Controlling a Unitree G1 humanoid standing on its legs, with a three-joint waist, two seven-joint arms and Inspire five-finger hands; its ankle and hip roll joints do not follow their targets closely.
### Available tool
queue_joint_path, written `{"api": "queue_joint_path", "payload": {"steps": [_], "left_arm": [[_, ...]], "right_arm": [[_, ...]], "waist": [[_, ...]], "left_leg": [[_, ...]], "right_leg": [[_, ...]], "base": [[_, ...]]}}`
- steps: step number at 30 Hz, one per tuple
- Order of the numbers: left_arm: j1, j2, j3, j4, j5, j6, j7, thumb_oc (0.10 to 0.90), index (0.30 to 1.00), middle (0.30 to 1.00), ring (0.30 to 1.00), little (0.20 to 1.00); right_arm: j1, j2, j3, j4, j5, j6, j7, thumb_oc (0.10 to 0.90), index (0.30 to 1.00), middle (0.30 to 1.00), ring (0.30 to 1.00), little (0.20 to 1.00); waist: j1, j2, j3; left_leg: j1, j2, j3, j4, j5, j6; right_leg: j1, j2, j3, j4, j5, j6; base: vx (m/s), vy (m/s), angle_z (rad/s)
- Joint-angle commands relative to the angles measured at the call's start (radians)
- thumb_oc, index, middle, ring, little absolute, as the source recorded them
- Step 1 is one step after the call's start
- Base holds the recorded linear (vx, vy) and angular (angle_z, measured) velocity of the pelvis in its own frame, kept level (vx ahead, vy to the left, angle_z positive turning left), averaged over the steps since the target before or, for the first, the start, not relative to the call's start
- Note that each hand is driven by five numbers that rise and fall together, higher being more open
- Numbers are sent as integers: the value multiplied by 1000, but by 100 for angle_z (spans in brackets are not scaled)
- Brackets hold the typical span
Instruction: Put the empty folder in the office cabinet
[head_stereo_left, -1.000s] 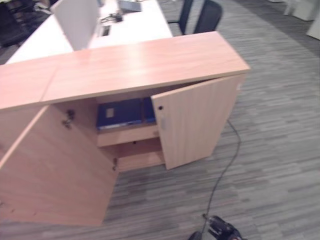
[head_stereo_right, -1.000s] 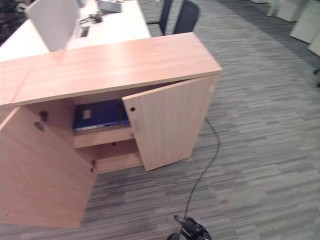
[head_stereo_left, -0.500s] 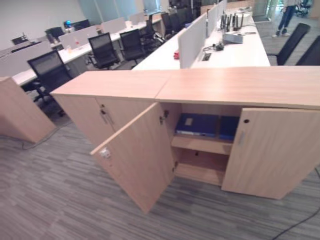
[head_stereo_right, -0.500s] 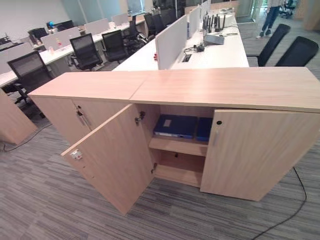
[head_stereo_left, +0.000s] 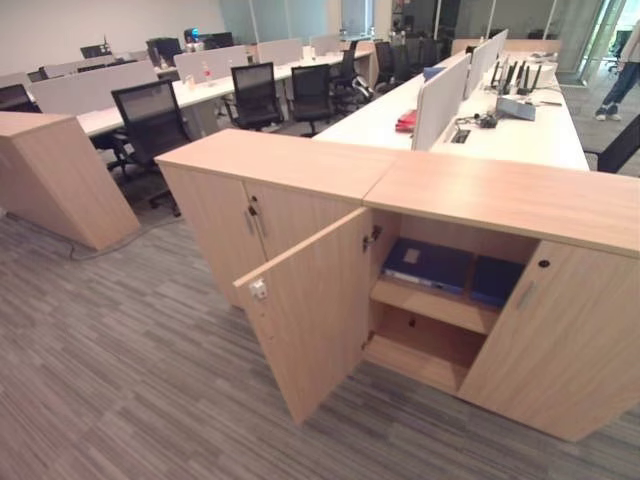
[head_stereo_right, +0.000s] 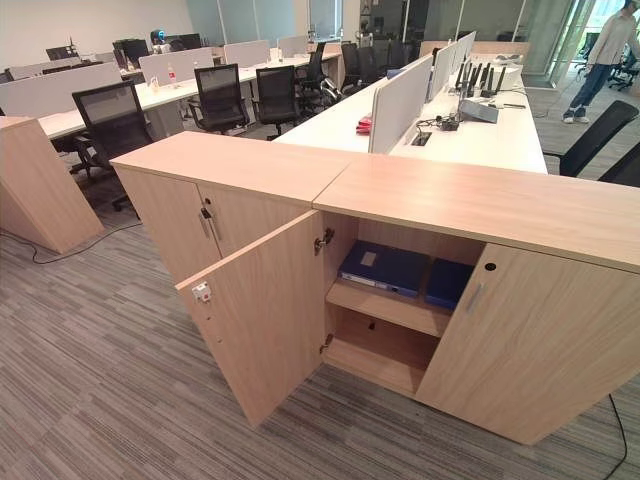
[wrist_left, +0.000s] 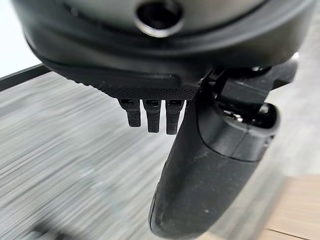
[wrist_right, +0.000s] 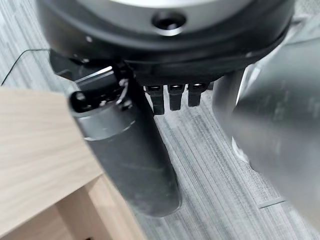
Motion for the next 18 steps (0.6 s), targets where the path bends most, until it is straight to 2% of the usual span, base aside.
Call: {"api": "queue_joint_path", "payload": {"steps": [1, 5, 7, 8, 18], "left_arm": [[-157, 91, -14, -37, 56, -111, 40, 800, 900, 900, 900, 900], [-234, 220, -35, -38, 75, -103, 9, 800, 900, 900, 900, 900], [-266, 265, -56, -76, 121, -94, 4, 800, 900, 900, 900, 900], [-310, 296, -92, -47, 180, -79, -7, 800, 900, 900, 900, 900], [-498, 341, -201, 2, 219, -65, -25, 800, 900, 900, 900, 900]], "right_arm": [[-56, 6, -3, 50, 9, -19, -3, 800, 900, 900, 900, 900], [-29, -17, 3, 67, -31, 0, 19, 800, 900, 900, 900, 900], [-27, -25, 9, 67, -48, 0, 20, 800, 900, 900, 900, 900], [-25, -28, 21, 60, -47, 5, 27, 800, 900, 900, 900, 900], [-17, -52, 40, 42, -78, 16, 45, 800, 900, 900, 900, 900]], "waist": [[-38, -6, 53], [-76, -14, 32], [-80, -19, 20], [-86, -20, 15], [-117, -11, -8]], "left_leg": [[-17, 21, 79, -8, -114, -78], [-19, 24, 73, -8, -110, -82], [-22, 30, 82, -8, -108, -83], [-12, 35, 91, -8, -112, -85], [24, 35, 118, -8, -133, -85]], "right_leg": [[-73, 133, 267, -182, 52, 8], [-47, 169, 282, -234, 65, 14], [-35, 175, 284, -264, 72, 15], [-27, 182, 295, -267, 67, 14], [-3, 176, 307, -277, 66, 22]], "base": [[-9, -8, 86], [54, -60, 33], [44, -53, -6], [46, -45, -17], [29, -2, -13]]}}
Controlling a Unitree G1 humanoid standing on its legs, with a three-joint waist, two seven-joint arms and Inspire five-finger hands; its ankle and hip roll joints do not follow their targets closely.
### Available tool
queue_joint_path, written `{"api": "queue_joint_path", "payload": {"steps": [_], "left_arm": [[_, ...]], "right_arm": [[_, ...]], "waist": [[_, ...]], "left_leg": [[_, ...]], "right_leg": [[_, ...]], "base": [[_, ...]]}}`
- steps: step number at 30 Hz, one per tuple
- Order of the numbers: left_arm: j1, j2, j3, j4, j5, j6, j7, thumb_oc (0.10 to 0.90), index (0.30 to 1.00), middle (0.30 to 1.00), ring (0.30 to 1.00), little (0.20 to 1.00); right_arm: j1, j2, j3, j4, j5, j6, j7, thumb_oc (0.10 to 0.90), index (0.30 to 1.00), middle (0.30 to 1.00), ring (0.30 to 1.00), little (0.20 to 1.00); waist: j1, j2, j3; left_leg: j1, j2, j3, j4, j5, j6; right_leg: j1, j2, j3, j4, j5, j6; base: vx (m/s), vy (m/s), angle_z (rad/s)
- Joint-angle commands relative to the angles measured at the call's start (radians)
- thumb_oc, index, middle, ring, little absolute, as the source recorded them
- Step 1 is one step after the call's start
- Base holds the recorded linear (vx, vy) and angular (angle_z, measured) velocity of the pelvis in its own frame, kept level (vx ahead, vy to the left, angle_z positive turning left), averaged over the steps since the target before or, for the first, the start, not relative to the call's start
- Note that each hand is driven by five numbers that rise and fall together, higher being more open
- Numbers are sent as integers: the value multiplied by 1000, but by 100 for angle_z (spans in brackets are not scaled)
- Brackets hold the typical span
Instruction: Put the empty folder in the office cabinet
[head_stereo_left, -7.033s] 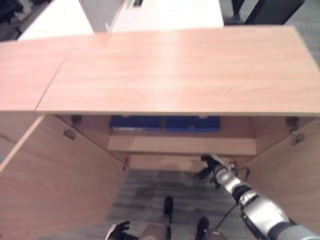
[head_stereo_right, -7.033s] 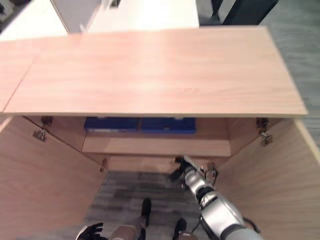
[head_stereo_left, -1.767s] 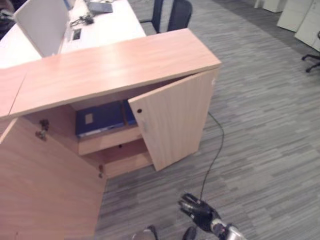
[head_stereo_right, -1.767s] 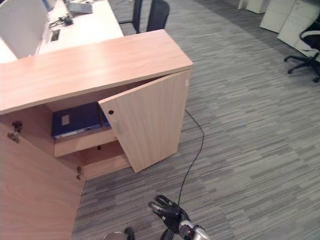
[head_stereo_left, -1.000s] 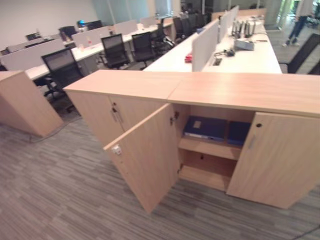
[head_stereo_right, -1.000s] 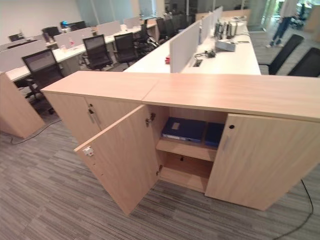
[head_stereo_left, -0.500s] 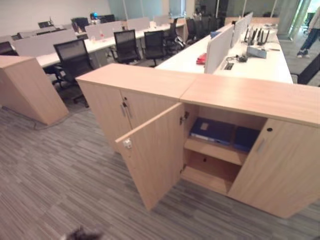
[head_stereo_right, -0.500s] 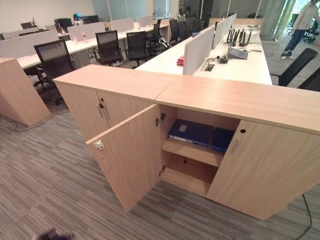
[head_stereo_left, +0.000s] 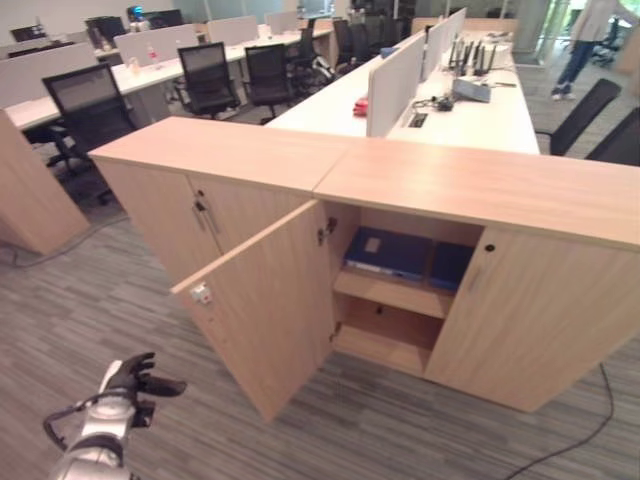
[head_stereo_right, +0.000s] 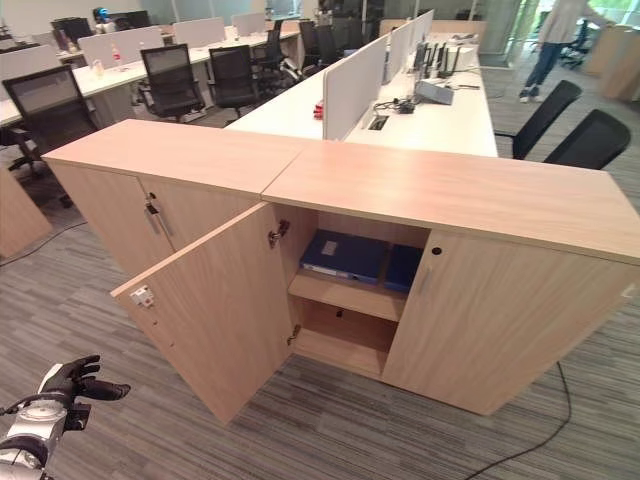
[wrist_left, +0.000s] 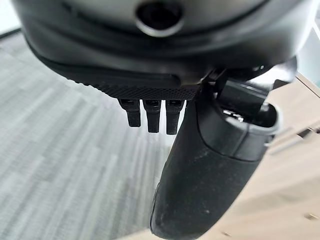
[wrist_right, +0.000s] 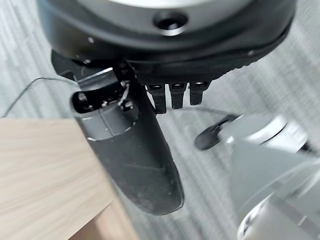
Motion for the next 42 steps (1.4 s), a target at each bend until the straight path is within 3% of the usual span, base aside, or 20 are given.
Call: {"api": "queue_joint_path", "payload": {"steps": [1, 10, 12, 13, 17, 20, 32, 34, 35, 37, 40, 41, 42], "left_arm": [[-171, 121, 5, 30, 32, -49, 12, 800, 900, 900, 900, 900], [-308, 105, -85, -63, 26, -57, 8, 800, 900, 900, 900, 900], [-297, 81, -92, -249, 46, -68, 44, 800, 900, 900, 900, 900], [-296, 81, -91, -251, 47, -67, 45, 800, 900, 900, 900, 900], [-166, 18, -45, -562, -1, -81, 38, 800, 900, 900, 900, 900], [-80, -40, -27, -685, -17, -81, 21, 800, 900, 900, 900, 900], [211, -257, -78, -1004, -166, -49, -105, 800, 900, 900, 900, 900], [268, -298, -126, -1059, -249, -32, -145, 800, 900, 900, 900, 900], [289, -341, -225, -1099, -354, -16, -178, 800, 900, 900, 900, 900], [283, -354, -268, -1113, -403, -8, -189, 800, 900, 900, 900, 900], [245, -351, -350, -1169, -439, 8, -222, 800, 900, 900, 900, 900], [166, -310, -474, -1263, -450, 22, -283, 800, 900, 900, 900, 900], [164, -309, -475, -1264, -450, 22, -283, 800, 900, 900, 900, 900]], "right_arm": [[-18, -14, 6, 50, -35, -7, 12, 800, 900, 900, 900, 900], [3, -19, -18, 58, -41, 1, 18, 800, 900, 900, 900, 900], [9, 1, -25, 45, -36, 1, 16, 800, 900, 900, 900, 900], [9, 1, -24, 45, -36, 2, 16, 800, 900, 900, 900, 900], [16, 32, -36, 30, -46, 8, 16, 800, 900, 900, 900, 900], [16, 45, -38, 26, -56, 14, 16, 800, 900, 900, 900, 900], [-13, 72, -47, 41, -72, 24, 4, 800, 900, 900, 900, 900], [-26, 79, -47, 52, -64, 25, -2, 800, 900, 900, 900, 900], [-45, 94, -33, 66, -44, 23, -15, 800, 900, 900, 900, 900], [-50, 102, -25, 69, -26, 22, -20, 800, 900, 900, 900, 900], [-65, 113, -15, 58, 7, 15, -30, 800, 900, 900, 900, 900], [-72, 124, 3, 42, 41, 10, -34, 800, 900, 900, 900, 900], [-73, 125, 2, 42, 41, 10, -34, 800, 900, 900, 900, 900]], "waist": [[-2, 44, -44], [-26, 32, -44], [-26, 23, -40], [-26, 23, -41], [-16, 10, -35], [-9, 4, -35], [12, -3, -26], [16, -2, -21], [15, 0, -10], [13, -1, -7], [6, -2, 1], [-12, -1, 16], [-10, -2, 16]], "left_leg": [[-3, -50, 91, 0, -145, 28], [21, -55, 111, 0, -160, 34], [30, -59, 112, 0, -166, 38], [27, -60, 113, 0, -164, 38], [32, -65, 113, 0, -169, 43], [32, -68, 111, 0, -171, 47], [30, -77, 96, 0, -173, 63], [28, -78, 93, 0, -172, 66], [31, -78, 90, 0, -174, 71], [31, -78, 88, 0, -173, 71], [24, -78, 86, 0, -169, 72], [25, -75, 87, 0, -171, 72], [22, -75, 88, 0, -169, 72]], "right_leg": [[-32, -51, -46, 45, -69, 70], [-22, -65, -44, 46, -60, 82], [-20, -70, -43, 50, -61, 86], [-22, -70, -43, 48, -58, 85], [-21, -80, -46, 51, -55, 88], [-21, -84, -48, 51, -52, 87], [-25, -90, -56, 57, -45, 79], [-27, -90, -57, 61, -45, 78], [-29, -90, -55, 70, -49, 77], [-31, -90, -55, 72, -50, 77], [-40, -87, -49, 74, -48, 75], [-49, -83, -38, 87, -52, 76], [-52, -83, -38, 86, -49, 75]], "base": [[10, 11, -14], [2, 7, -4], [-19, 24, -16], [-16, 16, -9], [-7, 8, 2], [-9, 9, 4], [-1, 0, 0], [-13, 8, 2], [-28, 11, 4], [-24, 0, 6], [-40, -11, 4], [-38, -13, 0], [-48, -22, -1]]}}
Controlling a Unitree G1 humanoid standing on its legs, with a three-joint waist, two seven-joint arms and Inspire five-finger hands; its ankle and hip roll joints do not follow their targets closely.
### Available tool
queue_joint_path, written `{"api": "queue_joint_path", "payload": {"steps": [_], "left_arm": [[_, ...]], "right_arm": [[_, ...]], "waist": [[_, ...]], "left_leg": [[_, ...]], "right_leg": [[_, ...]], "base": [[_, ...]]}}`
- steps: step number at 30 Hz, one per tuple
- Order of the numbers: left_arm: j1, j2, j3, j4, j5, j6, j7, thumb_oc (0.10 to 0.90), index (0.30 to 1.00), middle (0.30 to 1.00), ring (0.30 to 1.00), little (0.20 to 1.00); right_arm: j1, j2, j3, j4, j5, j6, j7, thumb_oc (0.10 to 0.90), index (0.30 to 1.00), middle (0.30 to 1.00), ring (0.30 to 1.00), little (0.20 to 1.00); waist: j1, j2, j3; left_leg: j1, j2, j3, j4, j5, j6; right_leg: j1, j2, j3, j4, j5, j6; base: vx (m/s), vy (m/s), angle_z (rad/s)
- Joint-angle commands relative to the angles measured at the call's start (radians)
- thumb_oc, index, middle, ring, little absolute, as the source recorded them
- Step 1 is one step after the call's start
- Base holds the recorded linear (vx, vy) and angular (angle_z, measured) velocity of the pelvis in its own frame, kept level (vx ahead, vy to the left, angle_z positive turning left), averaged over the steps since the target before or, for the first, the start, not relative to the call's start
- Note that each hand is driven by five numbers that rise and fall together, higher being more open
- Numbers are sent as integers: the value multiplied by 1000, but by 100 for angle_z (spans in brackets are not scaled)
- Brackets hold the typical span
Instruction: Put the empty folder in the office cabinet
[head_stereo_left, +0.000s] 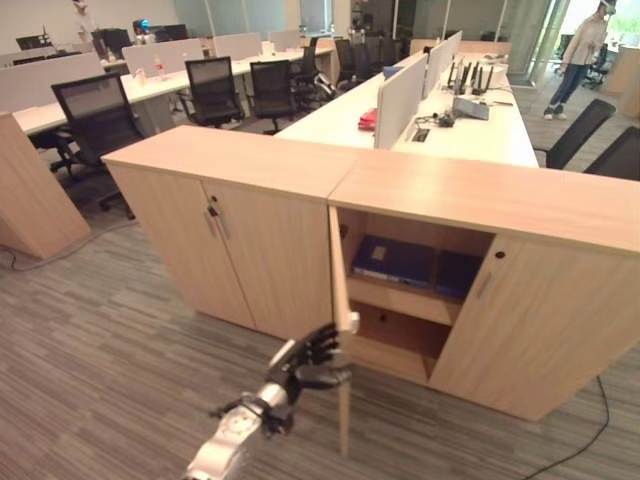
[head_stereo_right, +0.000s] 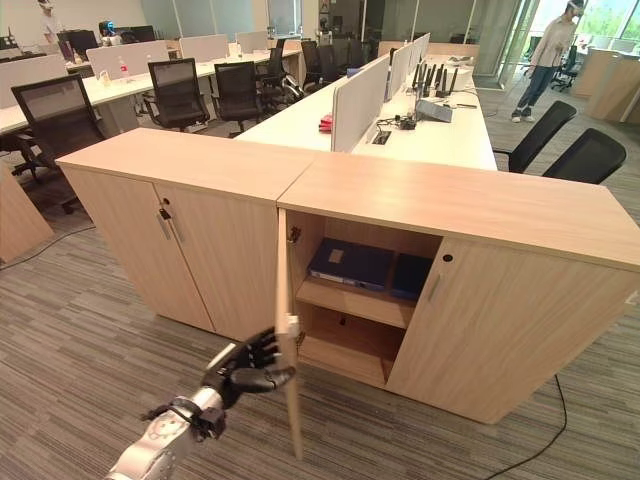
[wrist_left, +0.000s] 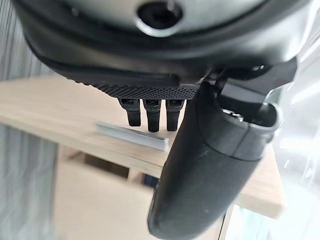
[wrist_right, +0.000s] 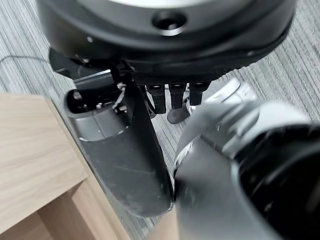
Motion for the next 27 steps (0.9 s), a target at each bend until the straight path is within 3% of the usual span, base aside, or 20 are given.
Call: {"api": "queue_joint_path", "payload": {"steps": [1, 4, 8, 18, 22, 25, 27], "left_arm": [[-203, -31, -99, -212, -62, -64, -167, 800, 900, 900, 900, 900], [-270, -44, -174, -236, -88, -88, -180, 800, 900, 900, 900, 900], [-264, -42, -178, -205, -103, -116, -169, 800, 900, 900, 900, 900], [5, -47, 76, 34, -54, -111, -124, 800, 900, 900, 900, 900], [-1, -108, 118, 552, 383, -121, -56, 800, 900, 900, 900, 900], [-51, -203, 156, 1013, 573, -124, 17, 800, 900, 900, 900, 900], [-59, -225, 180, 1218, 707, -101, 64, 800, 900, 900, 900, 900]], "right_arm": [[-72, 10, 15, 72, 70, -29, -9, 800, 900, 900, 900, 900], [-69, 17, 42, 59, 95, -38, -5, 800, 900, 900, 900, 900], [-67, 16, 62, 43, 92, -50, -2, 800, 900, 900, 900, 900], [-35, -13, 13, 96, 55, -35, 27, 800, 900, 900, 900, 900], [-69, -31, 2, 102, 51, -26, 26, 800, 900, 900, 900, 900], [-86, -34, 23, 104, 22, -27, 28, 800, 900, 900, 900, 900], [-96, -38, 43, 102, -20, -19, 35, 800, 900, 900, 900, 900]], "waist": [[-24, 15, 11], [-39, 9, 15], [-43, -1, 18], [-19, -9, 5], [-9, -6, -5], [-13, -7, -13], [-21, -11, -22]], "left_leg": [[-4, 1, 71, 1, -147, 31], [-6, 8, 85, 1, -149, 28], [-9, 19, 108, 1, -150, 25], [-18, 29, 96, 1, -146, 15], [-18, 28, 88, 1, -144, 14], [-18, 25, 89, 1, -140, 15], [-12, 23, 94, 1, -142, 15]], "right_leg": [[-76, -1, -45, 84, -65, 22], [-87, 9, -29, 76, -60, 22], [-99, 25, -11, 58, -52, 20], [-84, 35, -23, 46, -61, 8], [-80, 34, -33, 54, -70, 3], [-86, 33, -25, 65, -68, -1], [-87, 34, -16, 71, -69, -3]], "base": [[-27, -20, -3], [-23, -34, -6], [-32, -58, -29], [-8, -34, -6], [-8, 7, 17], [-10, 16, 2], [13, 18, 2]]}}
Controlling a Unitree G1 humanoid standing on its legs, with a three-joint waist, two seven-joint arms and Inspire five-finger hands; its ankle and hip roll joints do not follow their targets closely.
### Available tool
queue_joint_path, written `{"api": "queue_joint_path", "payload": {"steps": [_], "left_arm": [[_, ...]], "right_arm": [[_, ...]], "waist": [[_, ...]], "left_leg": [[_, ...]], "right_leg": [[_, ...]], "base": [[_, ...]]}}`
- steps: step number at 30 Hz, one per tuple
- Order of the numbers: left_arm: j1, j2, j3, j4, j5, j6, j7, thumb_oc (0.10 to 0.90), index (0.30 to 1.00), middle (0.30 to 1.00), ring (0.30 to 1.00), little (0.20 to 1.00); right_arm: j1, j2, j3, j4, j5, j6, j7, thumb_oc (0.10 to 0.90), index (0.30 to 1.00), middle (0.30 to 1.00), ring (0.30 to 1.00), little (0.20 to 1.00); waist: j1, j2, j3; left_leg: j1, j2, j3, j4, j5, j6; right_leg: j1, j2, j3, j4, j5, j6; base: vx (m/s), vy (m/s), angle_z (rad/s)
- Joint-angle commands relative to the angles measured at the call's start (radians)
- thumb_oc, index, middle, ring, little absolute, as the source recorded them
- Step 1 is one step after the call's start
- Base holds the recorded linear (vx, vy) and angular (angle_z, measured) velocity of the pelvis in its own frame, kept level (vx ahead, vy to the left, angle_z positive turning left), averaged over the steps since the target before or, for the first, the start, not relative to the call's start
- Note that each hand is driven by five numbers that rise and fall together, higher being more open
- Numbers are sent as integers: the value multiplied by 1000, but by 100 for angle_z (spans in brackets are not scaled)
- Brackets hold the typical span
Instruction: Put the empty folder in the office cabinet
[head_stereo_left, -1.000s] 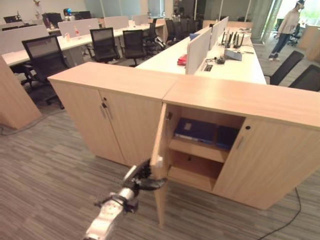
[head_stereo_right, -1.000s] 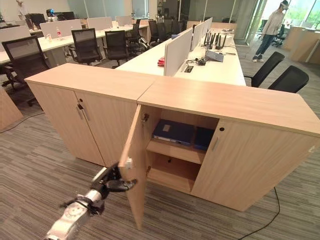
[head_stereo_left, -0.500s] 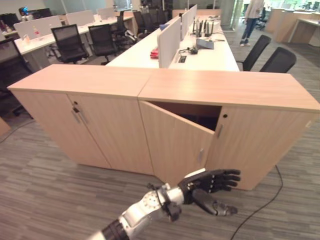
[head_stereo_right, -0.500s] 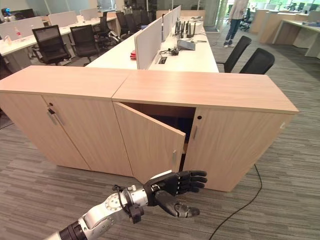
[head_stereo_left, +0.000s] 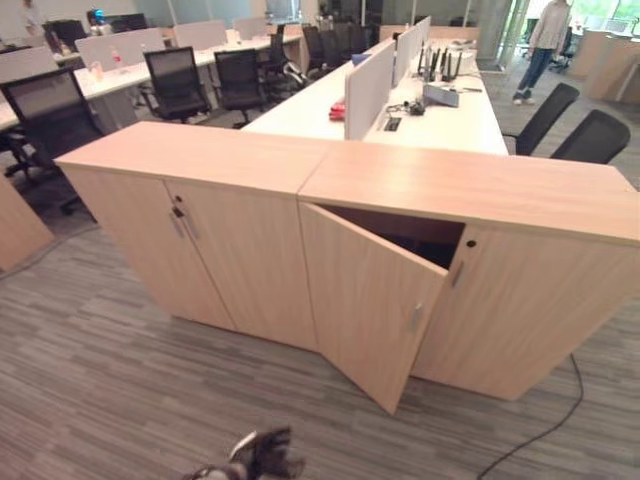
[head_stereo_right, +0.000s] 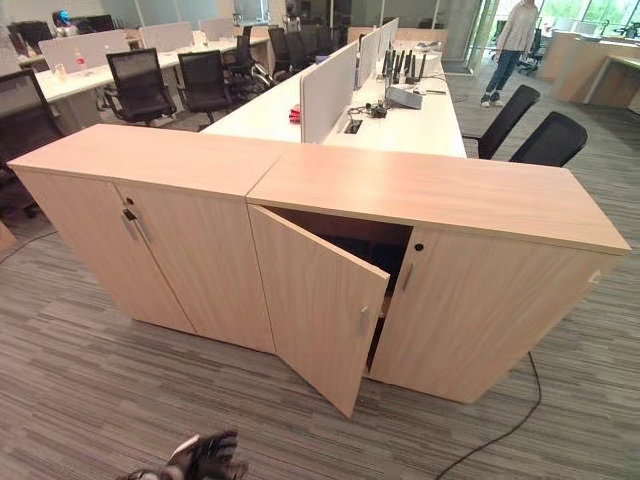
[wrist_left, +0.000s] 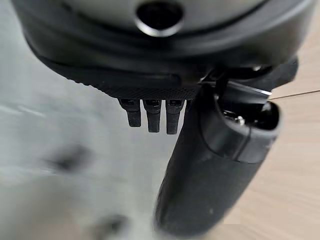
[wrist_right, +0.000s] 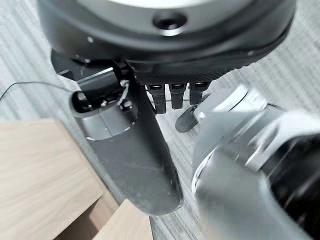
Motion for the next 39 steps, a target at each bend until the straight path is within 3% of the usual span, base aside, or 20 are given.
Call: {"api": "queue_joint_path", "payload": {"steps": [1, 3, 6, 14, 18, 21, 26, 31, 33, 34, 39], "left_arm": [[-45, -60, -9, 114, 304, 16, 76, 800, 900, 900, 900, 900], [-10, -48, 70, 169, 291, 36, 62, 800, 900, 900, 900, 900], [73, -45, 179, 106, 118, 12, 26, 800, 900, 900, 900, 900], [64, -41, 284, 184, 66, 37, 108, 800, 900, 900, 900, 900], [21, -51, 235, 79, 21, -2, 125, 800, 900, 900, 900, 900], [-9, -32, 170, 13, 24, -31, 141, 800, 900, 900, 900, 900], [-35, 7, 248, 2, -81, -40, 145, 800, 900, 900, 900, 900], [-38, -15, 194, -3, 5, -58, 166, 800, 900, 900, 900, 900], [-38, -15, 194, -3, 5, -58, 166, 800, 900, 900, 900, 900], [-18, -42, 197, 35, -39, -40, 116, 800, 900, 900, 900, 900], [3, -69, 227, 67, -94, -13, 57, 800, 900, 900, 900, 900]], "right_arm": [[-61, -21, 13, 60, -89, 3, 28, 800, 900, 900, 900, 900], [-64, -29, 20, 57, -110, 5, 33, 800, 900, 900, 900, 900], [-73, -43, 0, 73, -90, 3, 40, 800, 900, 900, 900, 900], [-66, -8, -11, 86, -86, 7, 37, 800, 900, 900, 900, 900], [-74, -1, 16, 45, -97, 2, 27, 800, 900, 900, 900, 900], [-80, -7, 34, 33, -86, -7, 24, 800, 900, 900, 900, 900], [-56, -31, 6, 60, -60, -14, 23, 800, 900, 900, 900, 900], [-58, -31, 10, 48, -22, -35, 12, 800, 900, 900, 900, 900], [-57, -31, 10, 48, -22, -35, 12, 800, 900, 900, 900, 900], [-56, -31, 32, 56, -49, -33, 19, 800, 900, 900, 900, 900], [-61, -12, 99, 65, -148, -22, 37, 800, 900, 900, 900, 900]], "waist": [[2, 5, -39], [3, 3, -50], [25, 11, -47], [37, -16, -43], [39, -4, -12], [27, 11, 18], [12, 6, -10], [-8, 9, -37], [-7, 9, -37], [-19, 13, -44], [-20, 10, -46]], "left_leg": [[-13, -23, 58, 1, -135, 41], [-15, -23, 67, 1, -135, 41], [-22, -28, 54, 1, -131, 45], [-25, -39, 56, 1, -135, 52], [-24, -24, 100, 1, -144, 51], [-25, 10, 145, 1, -147, 31], [-22, 38, 164, 1, -152, 1], [-10, 87, 194, 1, -153, -30], [-9, 87, 194, 1, -153, -30], [10, 110, 223, 1, -154, -42], [12, 143, 250, 64, -178, -57]], "right_leg": [[-76, -10, -27, 74, -65, 26], [-80, -12, -22, 74, -61, 24], [-82, -18, -33, 78, -56, 24], [-94, -50, -67, 129, -63, 36], [-132, -71, -126, 157, -38, 45], [-176, -34, -148, 122, -18, 47], [-136, 32, -134, 9, -24, 28], [-135, 90, -103, -2, -61, 6], [-135, 91, -102, -2, -61, 6], [-134, 122, -77, -2, -77, -8], [-125, 153, -48, -2, -95, -28]], "base": [[27, 39, 9], [30, 36, -1], [-7, 48, -27], [-5, 9, 9], [-14, -44, -16], [43, -130, -112], [119, -139, -26], [155, -155, -7], [114, -106, -17], [140, -124, -27], [126, -136, -31]]}}
